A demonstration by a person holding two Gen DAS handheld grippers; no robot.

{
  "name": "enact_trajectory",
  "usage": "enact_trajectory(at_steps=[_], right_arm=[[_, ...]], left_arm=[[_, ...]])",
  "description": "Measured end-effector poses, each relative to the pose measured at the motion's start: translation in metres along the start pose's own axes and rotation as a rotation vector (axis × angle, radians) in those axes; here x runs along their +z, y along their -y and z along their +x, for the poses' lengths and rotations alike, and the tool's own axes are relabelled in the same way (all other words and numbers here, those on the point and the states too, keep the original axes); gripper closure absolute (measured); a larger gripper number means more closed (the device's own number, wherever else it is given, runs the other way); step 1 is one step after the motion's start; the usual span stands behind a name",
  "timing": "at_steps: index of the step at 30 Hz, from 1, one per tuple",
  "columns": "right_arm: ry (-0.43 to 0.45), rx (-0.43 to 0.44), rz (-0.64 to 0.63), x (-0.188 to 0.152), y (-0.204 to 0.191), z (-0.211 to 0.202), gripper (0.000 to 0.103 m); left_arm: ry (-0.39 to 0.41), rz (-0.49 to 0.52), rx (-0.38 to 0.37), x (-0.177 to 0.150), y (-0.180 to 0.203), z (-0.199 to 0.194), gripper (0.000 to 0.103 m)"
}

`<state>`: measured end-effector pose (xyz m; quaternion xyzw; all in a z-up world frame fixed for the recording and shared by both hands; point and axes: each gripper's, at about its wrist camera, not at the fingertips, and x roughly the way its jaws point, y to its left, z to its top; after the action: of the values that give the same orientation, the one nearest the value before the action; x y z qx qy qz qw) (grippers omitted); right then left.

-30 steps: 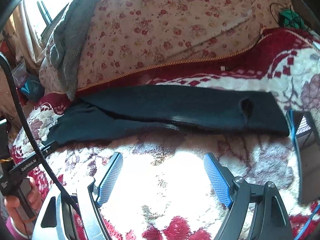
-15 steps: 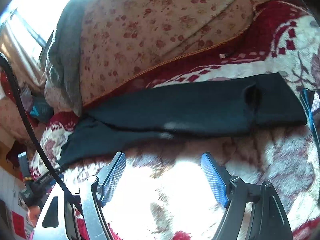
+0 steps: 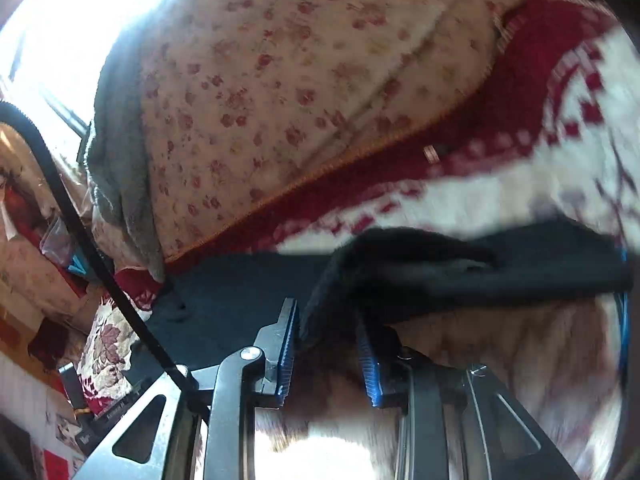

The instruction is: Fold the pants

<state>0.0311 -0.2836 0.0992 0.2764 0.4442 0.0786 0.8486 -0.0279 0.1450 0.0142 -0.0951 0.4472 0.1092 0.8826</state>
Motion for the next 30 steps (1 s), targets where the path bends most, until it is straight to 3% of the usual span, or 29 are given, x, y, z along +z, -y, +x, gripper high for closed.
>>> enact_trajectory(at_steps=[5, 7, 9, 13, 15, 16, 20, 24, 28, 30], right_arm=[[0.02, -0.074, -0.076, 0.051, -0.008, 0.034, 0.076], [0.003, -0.113, -0.038, 0.064, 0.002, 0.051, 0.076], [-0.015, -0.087, 0.031, 0.067, 0.011, 0.053, 0.076], [-0.042, 0.009, 0.117, 0.043, 0.014, 0.023, 0.07], [-0.056, 0.057, 0.129, 0.019, 0.009, 0.006, 0.055], [-0.068, 0.078, 0.133, 0.008, 0.006, 0.001, 0.051], [-0.112, 0.129, 0.192, -0.02, 0.003, 0.006, 0.049], [-0.102, 0.031, 0.172, 0.003, -0.009, 0.016, 0.049], [-0.05, -0.106, -0.06, 0.035, -0.048, 0.019, 0.049], [-0.084, -0.159, -0.18, 0.046, -0.065, 0.036, 0.049]], left_arm=[[-0.001, 0.006, 0.009, 0.003, 0.001, 0.003, 0.018], [-0.005, 0.0, 0.007, 0.005, 0.002, 0.005, 0.018], [-0.006, -0.006, 0.002, 0.008, 0.002, 0.007, 0.018], [0.001, -0.024, -0.01, 0.01, 0.002, 0.01, 0.018], [0.004, -0.037, -0.015, 0.011, 0.001, 0.011, 0.018], [0.005, -0.048, -0.02, 0.011, 0.0, 0.01, 0.018], [0.013, -0.12, -0.066, 0.011, -0.01, 0.003, 0.018], [-0.006, -0.111, -0.085, 0.014, -0.015, 0.001, 0.018], [0.025, -0.089, -0.054, 0.012, -0.014, -0.007, 0.018], [0.052, -0.067, -0.032, 0.012, -0.011, -0.011, 0.018]])
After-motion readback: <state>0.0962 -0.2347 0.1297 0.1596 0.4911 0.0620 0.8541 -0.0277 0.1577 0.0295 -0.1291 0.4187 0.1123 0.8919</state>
